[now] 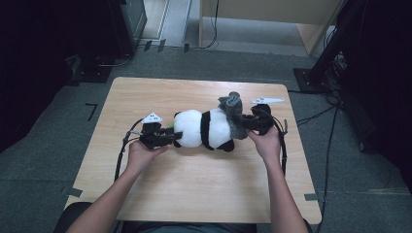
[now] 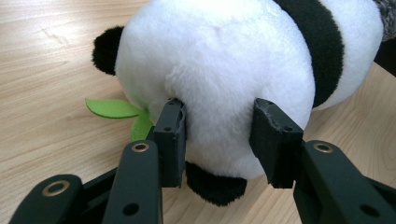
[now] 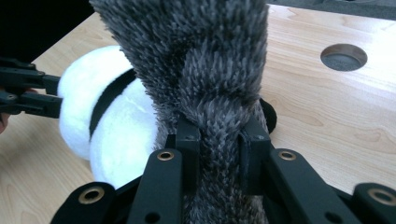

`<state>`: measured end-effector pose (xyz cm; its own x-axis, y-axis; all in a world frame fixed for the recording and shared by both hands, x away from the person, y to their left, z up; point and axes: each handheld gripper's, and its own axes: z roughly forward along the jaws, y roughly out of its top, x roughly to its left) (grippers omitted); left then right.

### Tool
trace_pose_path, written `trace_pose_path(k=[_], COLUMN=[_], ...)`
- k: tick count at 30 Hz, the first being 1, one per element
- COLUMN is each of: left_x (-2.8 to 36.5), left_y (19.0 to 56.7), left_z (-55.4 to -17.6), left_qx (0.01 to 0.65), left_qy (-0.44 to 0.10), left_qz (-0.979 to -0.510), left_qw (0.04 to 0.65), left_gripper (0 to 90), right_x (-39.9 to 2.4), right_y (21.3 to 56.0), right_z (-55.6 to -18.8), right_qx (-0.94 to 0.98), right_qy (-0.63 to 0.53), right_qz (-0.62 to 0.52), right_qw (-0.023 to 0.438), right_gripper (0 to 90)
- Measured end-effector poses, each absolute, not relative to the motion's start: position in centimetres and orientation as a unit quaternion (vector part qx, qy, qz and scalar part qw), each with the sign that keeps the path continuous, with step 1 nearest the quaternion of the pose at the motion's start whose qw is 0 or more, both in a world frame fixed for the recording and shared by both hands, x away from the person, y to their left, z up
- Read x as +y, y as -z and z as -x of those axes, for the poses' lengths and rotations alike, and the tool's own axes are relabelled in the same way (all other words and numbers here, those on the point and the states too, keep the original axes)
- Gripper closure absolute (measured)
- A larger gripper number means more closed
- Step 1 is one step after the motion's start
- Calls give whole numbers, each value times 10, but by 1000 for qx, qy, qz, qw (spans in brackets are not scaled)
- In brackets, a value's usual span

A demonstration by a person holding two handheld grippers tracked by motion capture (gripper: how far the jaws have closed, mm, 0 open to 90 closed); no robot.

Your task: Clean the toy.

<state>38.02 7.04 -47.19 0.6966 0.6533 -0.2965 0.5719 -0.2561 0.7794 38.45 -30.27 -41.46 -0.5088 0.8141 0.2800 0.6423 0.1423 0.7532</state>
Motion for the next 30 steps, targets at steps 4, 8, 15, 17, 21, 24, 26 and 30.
trace_pose_path(k=[4,8,15,17,21,24,26,30], left_x=[70,71,71,71,72,72,72,73], left_y=[472,473,474,474,476,477,477,479], left_z=[-381,-381,-382,-382,-383,-383,-383,-384], left_qx=[387,388,388,386,386,387,388,392], left_qy=[-41,-38,-39,-42,-43,-42,-43,-43], left_qz=[-792,-793,-794,-794,-795,-795,-795,-792], left_qw=[471,469,467,468,466,465,465,467], left_gripper=[564,555,547,536,496,474,462,404], right_x=[-306,-309,-318,-320,-319,-316,-315,-314], right_y=[420,427,448,453,462,467,469,475], right_z=[-387,-386,-389,-390,-392,-393,-393,-395], right_qx=[744,742,727,722,726,732,734,740], right_qy=[-440,-435,-441,-445,-432,-417,-414,-403], right_qz=[-494,-501,-523,-528,-534,-538,-537,-538], right_qw=[94,99,63,53,43,35,33,30], right_gripper=[746,747,748,748,748,750,752,750])
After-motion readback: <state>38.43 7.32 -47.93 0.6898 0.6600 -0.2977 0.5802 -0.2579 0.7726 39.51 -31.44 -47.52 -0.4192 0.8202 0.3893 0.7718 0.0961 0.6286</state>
